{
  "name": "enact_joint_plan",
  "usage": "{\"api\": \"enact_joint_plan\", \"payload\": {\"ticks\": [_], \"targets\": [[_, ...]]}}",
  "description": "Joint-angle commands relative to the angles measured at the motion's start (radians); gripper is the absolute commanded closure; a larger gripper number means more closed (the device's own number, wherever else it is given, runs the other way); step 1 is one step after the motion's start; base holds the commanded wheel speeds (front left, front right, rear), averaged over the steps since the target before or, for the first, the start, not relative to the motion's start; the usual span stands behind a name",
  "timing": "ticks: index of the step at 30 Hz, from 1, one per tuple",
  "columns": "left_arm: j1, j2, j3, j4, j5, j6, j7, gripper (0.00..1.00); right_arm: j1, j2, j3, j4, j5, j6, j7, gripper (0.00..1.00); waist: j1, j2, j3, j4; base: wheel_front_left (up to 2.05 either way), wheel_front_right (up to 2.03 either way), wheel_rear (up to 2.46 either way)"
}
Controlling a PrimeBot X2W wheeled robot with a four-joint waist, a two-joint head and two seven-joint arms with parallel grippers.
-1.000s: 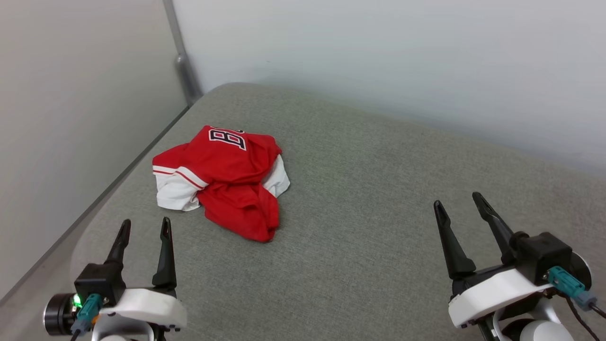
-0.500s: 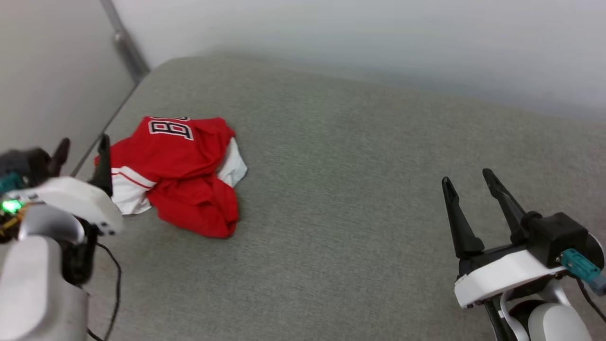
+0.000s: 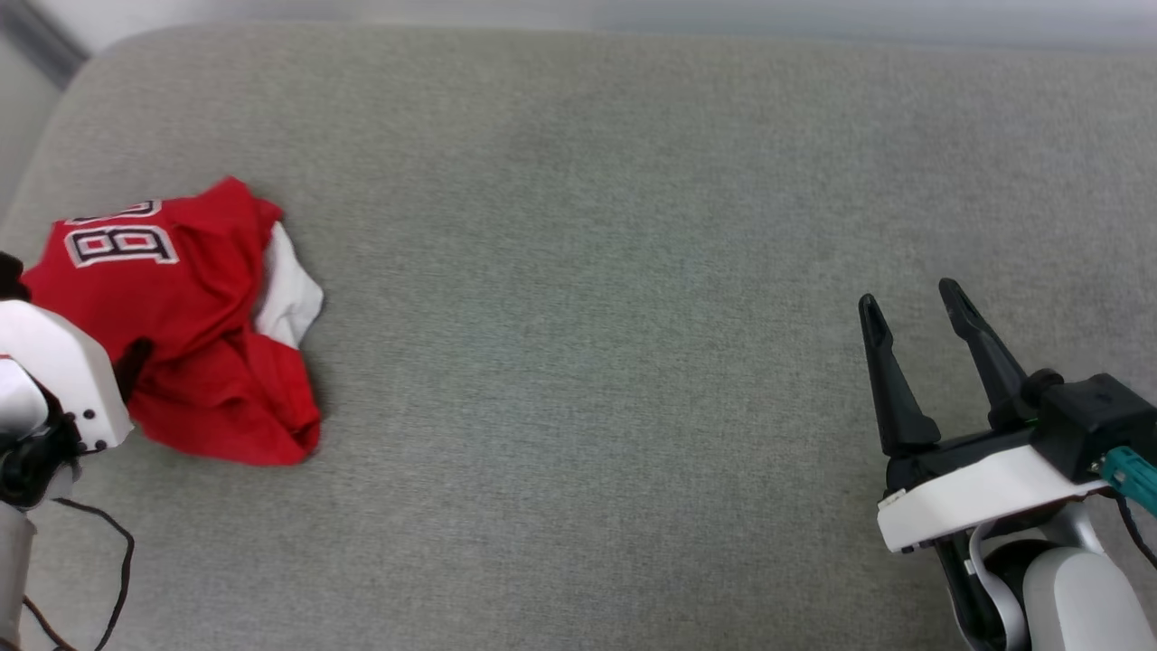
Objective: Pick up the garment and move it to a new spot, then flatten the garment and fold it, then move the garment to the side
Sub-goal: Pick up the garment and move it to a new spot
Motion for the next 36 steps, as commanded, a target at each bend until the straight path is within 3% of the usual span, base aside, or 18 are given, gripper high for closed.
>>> {"api": "enact_joint_plan", "payload": {"ticks": [1,9,10,11,12,16,27,36], "targets": [[-0.018,0.015,-0.014,0.022,-0.028,0.000,0.021,0.00,-0.020,0.001,-0.001,0.000,0.007,0.000,-0.005,0.00,-0.0002,0.0000,0.046,-0.039,0.00,0.00,0.00],[-0.030,0.021,-0.095,0.146,-0.146,0.000,0.119,0.00,-0.038,0.001,-0.008,0.017,0.022,0.000,-0.017,0.00,-0.0002,0.0000,0.080,-0.059,0.00,0.00,0.00],[-0.029,0.020,-0.103,0.158,-0.155,0.000,0.126,0.34,-0.041,0.001,-0.010,0.019,0.023,0.000,-0.018,0.00,-0.0002,0.0000,0.079,-0.060,0.00,0.00,0.00],[-0.029,0.021,-0.111,0.166,-0.166,0.000,0.127,0.75,-0.044,0.001,-0.013,0.019,0.024,0.000,-0.020,0.00,-0.0002,0.0000,0.078,-0.061,0.00,0.00,0.00],[-0.031,0.022,-0.118,0.174,-0.173,0.000,0.124,1.00,-0.046,0.001,-0.014,0.021,0.026,0.000,-0.021,0.00,-0.0002,0.0000,0.077,-0.062,0.00,0.00,0.00],[-0.067,0.048,-0.120,0.221,-0.152,0.010,0.047,1.00,-0.041,0.001,-0.028,0.029,0.030,0.000,-0.027,0.00,-0.0002,0.0000,0.060,-0.058,0.00,0.00,0.00],[-0.191,0.073,-0.125,0.244,-0.032,0.048,-0.360,1.00,-0.005,0.001,-0.056,0.069,0.068,0.000,-0.059,0.00,-0.0002,0.0000,-0.075,-0.040,0.00,0.00,0.00],[-0.269,0.034,-0.156,0.167,0.047,0.075,-0.607,1.00,0.010,0.001,-0.061,0.077,0.083,0.000,-0.080,0.00,-0.0002,0.0000,-0.171,-0.058,0.00,0.00,0.00]]}}
